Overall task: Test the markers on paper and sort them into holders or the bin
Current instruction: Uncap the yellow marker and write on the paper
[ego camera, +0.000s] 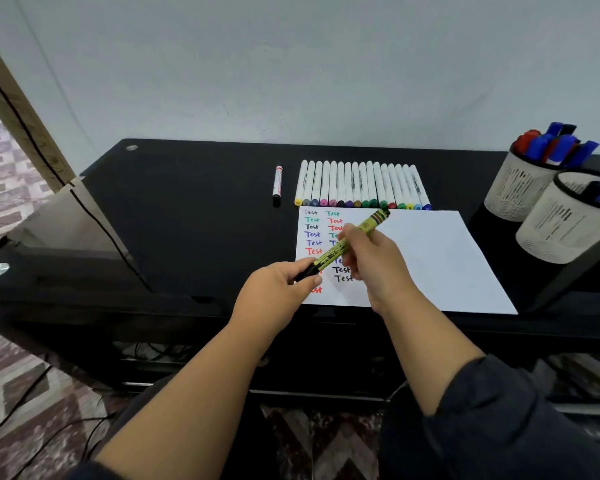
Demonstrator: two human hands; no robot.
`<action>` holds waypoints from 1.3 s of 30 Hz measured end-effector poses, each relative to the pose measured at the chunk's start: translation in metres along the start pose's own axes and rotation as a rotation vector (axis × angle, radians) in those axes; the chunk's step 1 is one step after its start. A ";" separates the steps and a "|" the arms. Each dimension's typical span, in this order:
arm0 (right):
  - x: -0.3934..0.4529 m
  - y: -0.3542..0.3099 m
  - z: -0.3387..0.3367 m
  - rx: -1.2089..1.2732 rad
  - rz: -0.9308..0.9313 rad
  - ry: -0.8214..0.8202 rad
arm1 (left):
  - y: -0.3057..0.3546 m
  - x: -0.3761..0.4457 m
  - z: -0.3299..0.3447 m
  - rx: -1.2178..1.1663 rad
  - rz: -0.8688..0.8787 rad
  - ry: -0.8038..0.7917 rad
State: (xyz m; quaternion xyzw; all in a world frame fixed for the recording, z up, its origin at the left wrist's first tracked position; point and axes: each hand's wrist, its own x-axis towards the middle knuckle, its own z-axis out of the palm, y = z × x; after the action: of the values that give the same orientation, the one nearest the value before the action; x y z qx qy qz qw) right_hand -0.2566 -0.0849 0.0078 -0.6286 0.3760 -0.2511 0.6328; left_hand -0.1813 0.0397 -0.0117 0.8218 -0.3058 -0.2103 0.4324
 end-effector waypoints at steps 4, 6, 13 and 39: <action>0.001 0.003 0.008 -0.120 -0.009 -0.011 | 0.004 0.004 0.001 0.077 0.020 0.003; 0.002 0.004 0.008 -0.112 -0.014 0.023 | 0.005 0.006 0.001 0.115 0.012 0.009; 0.003 0.011 0.011 -0.098 -0.058 0.124 | 0.008 0.011 0.008 0.293 0.043 0.059; 0.023 -0.002 -0.026 0.122 0.088 0.254 | 0.003 -0.009 -0.015 -0.214 -0.164 -0.110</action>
State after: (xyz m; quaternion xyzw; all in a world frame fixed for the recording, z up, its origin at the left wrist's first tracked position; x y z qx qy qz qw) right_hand -0.2637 -0.1188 0.0083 -0.5350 0.4641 -0.3229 0.6278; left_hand -0.1794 0.0529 -0.0010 0.7805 -0.2366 -0.3212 0.4813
